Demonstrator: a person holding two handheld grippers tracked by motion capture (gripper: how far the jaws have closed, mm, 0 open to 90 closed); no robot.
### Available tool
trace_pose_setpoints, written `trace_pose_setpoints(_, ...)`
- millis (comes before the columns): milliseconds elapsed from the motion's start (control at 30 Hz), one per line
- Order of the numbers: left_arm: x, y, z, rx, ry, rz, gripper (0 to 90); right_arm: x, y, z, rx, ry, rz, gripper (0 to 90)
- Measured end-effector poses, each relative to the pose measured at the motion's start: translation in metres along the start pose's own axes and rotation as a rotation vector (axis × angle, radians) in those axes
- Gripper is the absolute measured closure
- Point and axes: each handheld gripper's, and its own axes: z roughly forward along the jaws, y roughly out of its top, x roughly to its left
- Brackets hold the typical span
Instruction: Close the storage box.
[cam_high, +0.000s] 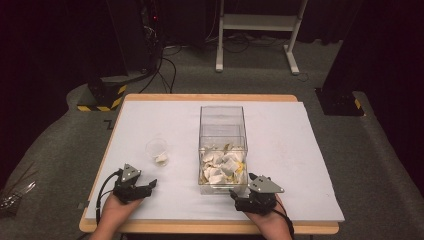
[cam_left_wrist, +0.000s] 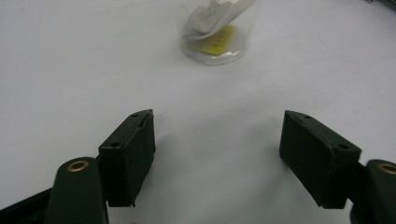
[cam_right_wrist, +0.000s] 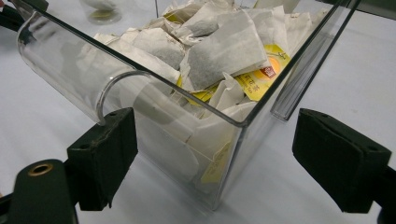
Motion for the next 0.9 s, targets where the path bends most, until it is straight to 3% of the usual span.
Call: trace_pose_setpoints(900,0.0,0.0,0.0,0.002,0.003,0.006,26.9,-0.013,0.015,0.015,0.0,-0.044,0.028,13.5)
